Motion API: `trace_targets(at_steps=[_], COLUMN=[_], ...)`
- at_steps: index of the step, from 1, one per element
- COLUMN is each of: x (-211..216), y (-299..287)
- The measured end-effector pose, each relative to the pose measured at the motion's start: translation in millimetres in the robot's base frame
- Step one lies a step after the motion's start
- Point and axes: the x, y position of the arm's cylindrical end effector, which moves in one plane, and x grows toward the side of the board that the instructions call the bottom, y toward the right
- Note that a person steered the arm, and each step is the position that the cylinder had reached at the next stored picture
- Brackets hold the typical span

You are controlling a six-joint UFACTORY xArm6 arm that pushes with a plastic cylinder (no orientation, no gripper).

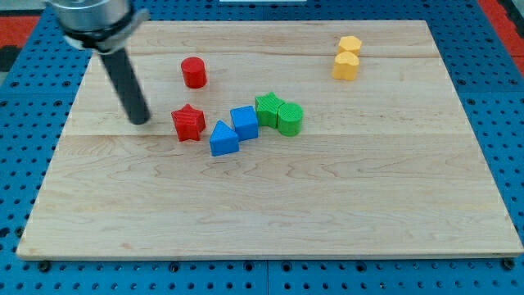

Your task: Push the red circle down a bit

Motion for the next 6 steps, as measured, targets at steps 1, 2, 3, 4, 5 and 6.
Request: trace_targets(at_steps=[1,2,3,4,5,6], x=[-2.9,-49.1,-102.0,-126.4,-93.3,-46.7], y=[40.3,10.9,-27.4,41.9,81.9,80.9])
